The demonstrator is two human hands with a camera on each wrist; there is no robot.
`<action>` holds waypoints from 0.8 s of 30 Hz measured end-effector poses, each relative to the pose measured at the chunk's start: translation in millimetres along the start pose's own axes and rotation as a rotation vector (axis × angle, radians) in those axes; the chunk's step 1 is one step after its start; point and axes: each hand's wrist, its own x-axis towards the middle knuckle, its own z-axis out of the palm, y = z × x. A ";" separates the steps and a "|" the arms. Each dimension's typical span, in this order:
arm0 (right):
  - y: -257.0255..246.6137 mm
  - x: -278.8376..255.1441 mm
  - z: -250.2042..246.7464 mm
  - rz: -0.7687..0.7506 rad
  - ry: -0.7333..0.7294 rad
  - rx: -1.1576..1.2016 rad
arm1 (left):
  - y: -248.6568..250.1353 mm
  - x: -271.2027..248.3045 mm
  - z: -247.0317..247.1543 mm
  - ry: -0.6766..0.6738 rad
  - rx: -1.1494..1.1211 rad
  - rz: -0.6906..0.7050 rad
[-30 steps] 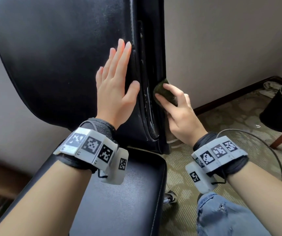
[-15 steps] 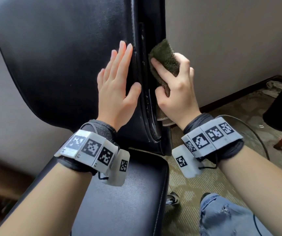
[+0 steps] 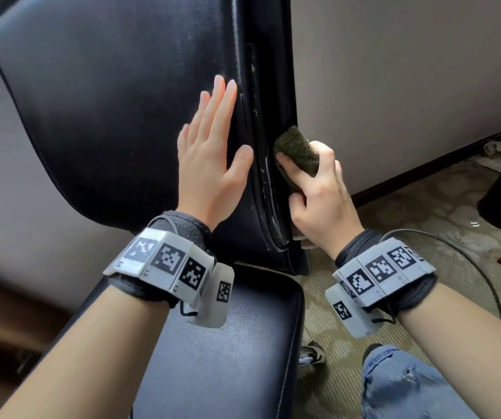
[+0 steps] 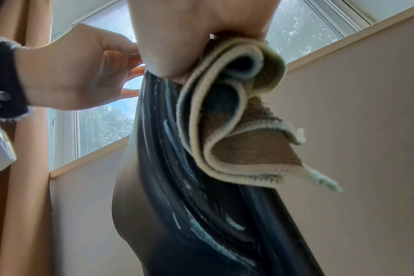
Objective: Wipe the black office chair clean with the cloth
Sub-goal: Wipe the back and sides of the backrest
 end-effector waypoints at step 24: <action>25.9 42.4 17.6 0.109 0.073 0.639 | -21.1 24.1 9.3 0.023 0.285 -0.124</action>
